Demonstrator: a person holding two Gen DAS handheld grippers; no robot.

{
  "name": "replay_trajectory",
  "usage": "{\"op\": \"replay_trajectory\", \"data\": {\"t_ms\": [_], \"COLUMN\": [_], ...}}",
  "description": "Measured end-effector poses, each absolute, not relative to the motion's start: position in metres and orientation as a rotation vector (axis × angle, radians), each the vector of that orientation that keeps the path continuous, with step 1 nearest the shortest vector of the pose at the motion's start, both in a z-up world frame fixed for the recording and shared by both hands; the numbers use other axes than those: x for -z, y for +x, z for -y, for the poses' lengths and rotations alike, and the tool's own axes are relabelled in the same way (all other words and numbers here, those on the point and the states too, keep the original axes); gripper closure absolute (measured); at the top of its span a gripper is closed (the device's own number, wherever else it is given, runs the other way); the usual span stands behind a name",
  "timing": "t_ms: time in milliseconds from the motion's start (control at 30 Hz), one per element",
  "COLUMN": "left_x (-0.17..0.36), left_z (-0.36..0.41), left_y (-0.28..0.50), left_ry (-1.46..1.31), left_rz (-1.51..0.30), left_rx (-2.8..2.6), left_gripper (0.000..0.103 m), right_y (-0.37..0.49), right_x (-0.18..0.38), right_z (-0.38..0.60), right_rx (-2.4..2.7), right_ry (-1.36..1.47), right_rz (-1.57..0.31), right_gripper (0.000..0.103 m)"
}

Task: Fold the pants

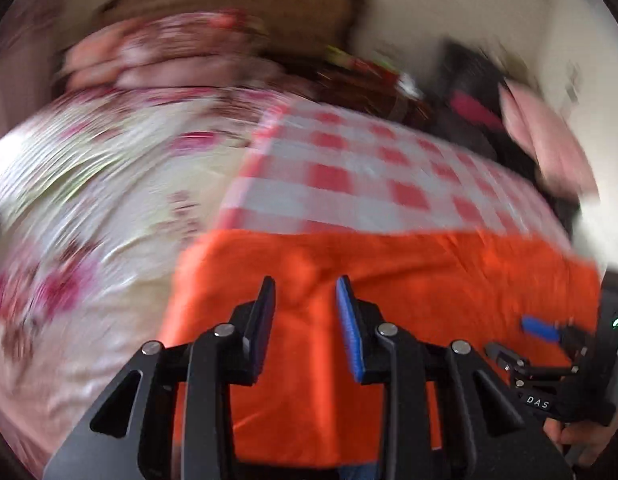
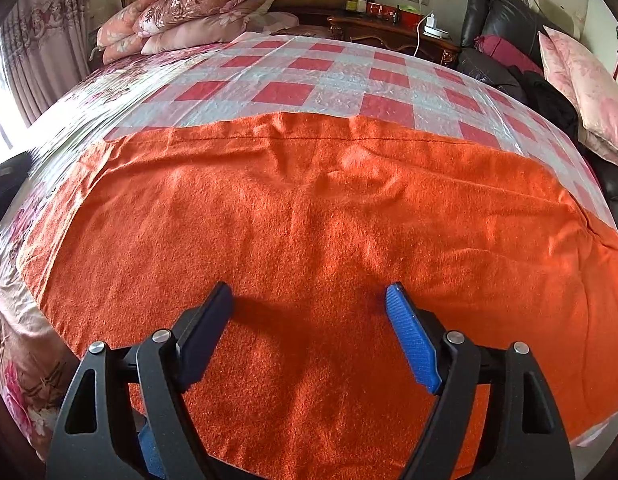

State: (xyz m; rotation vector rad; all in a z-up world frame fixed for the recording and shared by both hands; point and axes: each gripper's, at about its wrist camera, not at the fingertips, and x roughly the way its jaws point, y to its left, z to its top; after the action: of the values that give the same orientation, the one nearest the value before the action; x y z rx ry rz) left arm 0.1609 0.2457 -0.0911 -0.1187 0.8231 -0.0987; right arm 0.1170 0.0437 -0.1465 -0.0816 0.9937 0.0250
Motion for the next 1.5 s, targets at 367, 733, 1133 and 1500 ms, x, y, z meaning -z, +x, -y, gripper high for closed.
{"op": "replay_trajectory", "data": {"t_ms": [367, 733, 1133, 1500], "left_x": [0.137, 0.164, 0.268, 0.17], "left_z": [-0.249, -0.474, -0.431, -0.427], "left_y": [0.257, 0.06, 0.035, 0.072], "left_ry": [0.043, -1.056, -1.612, -1.058], "left_rz": [-0.963, -0.665, -0.613, -0.719], "left_rx": [-0.01, -0.238, 0.2, -0.085], "left_gripper": [0.084, 0.039, 0.048, 0.094], "right_y": [0.116, 0.115, 0.119, 0.119], "right_x": [0.147, 0.147, 0.148, 0.148], "right_z": [-0.041, -0.041, -0.039, -0.039], "right_rx": [-0.046, -0.045, -0.029, -0.031], "right_ry": [-0.089, -0.087, -0.088, -0.088], "right_rz": [-0.997, -0.996, -1.011, -1.013], "right_gripper": [0.024, 0.022, 0.019, 0.018]}}
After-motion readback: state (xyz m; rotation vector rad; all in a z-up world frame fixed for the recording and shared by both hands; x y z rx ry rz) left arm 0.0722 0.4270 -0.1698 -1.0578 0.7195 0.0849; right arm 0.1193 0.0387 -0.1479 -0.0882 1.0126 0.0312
